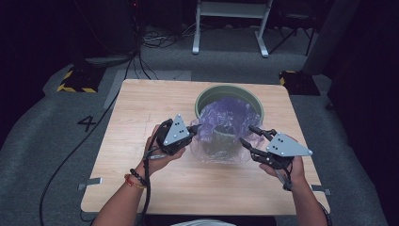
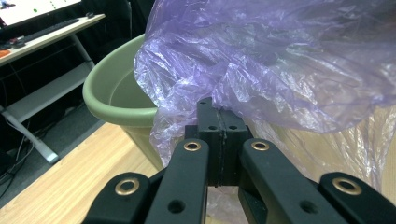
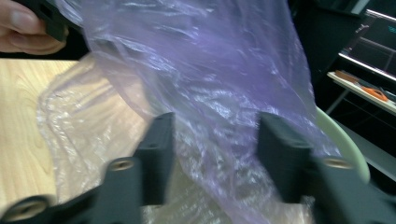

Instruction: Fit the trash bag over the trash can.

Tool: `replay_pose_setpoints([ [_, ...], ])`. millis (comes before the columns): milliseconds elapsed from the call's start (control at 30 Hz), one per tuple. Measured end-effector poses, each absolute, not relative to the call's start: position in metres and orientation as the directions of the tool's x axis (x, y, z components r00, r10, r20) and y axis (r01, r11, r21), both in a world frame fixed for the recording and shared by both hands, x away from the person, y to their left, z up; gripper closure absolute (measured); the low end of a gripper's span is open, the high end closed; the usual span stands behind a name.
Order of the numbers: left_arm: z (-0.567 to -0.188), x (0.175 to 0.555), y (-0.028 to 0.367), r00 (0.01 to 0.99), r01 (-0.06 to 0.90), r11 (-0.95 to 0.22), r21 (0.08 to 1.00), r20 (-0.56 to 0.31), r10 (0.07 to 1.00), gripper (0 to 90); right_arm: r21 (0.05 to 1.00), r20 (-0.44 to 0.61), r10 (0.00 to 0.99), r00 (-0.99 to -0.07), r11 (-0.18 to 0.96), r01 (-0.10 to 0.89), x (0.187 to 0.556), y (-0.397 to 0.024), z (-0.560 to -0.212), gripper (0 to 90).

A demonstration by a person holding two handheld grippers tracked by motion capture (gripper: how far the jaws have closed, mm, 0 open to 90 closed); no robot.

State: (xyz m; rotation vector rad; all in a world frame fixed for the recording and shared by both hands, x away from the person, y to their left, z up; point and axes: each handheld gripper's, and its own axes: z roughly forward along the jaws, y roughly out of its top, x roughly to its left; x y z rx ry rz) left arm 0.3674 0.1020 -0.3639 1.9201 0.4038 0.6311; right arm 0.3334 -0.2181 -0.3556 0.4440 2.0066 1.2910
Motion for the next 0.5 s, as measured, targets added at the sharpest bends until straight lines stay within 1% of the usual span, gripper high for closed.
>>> replay_pose_setpoints([
  [33,-0.365,0.368,0.103,0.806,0.003,-0.416,0.909,0.244,0.539,90.0,0.878,-0.397,0.63,-0.668,0.472,-0.077,0.334,-0.221,-0.358,70.5],
  [67,-0.365,0.368,0.103,0.806,0.003,-0.416,0.909,0.244,0.539,90.0,0.878,-0.397,0.63,-0.668,0.472,-0.077,0.334,-0.221,-0.358,70.5],
  [100,-0.366,0.368,0.104,0.806,0.009,-0.415,0.91,0.239,0.541,90.0,0.88,-0.398,0.634,-0.663,0.468,-0.08,0.334,-0.223,-0.358,76.3],
  [133,-0.366,0.369,0.105,0.806,0.008,-0.422,0.907,0.244,0.539,90.0,0.891,-0.374,0.637,-0.674,0.449,-0.07,0.334,-0.23,-0.357,85.7],
  [233,-0.367,0.369,0.105,0.804,0.011,-0.423,0.906,0.244,0.543,90.0,0.898,-0.363,0.643,-0.674,0.434,-0.07,0.333,-0.235,-0.356,88.2],
  [400,-0.368,0.372,0.106,0.801,0.021,-0.423,0.906,0.238,0.55,90.0,0.907,-0.353,0.672,-0.651,0.416,-0.062,0.333,-0.245,-0.355,88.9],
  [433,-0.369,0.373,0.106,0.8,0.023,-0.422,0.906,0.237,0.551,90.0,0.918,-0.327,0.688,-0.648,0.394,-0.045,0.334,-0.249,-0.356,88.9],
  [500,-0.371,0.376,0.108,0.796,0.028,-0.426,0.904,0.238,0.557,90.0,0.923,-0.316,0.698,-0.642,0.384,-0.038,0.336,-0.252,-0.357,88.9],
])
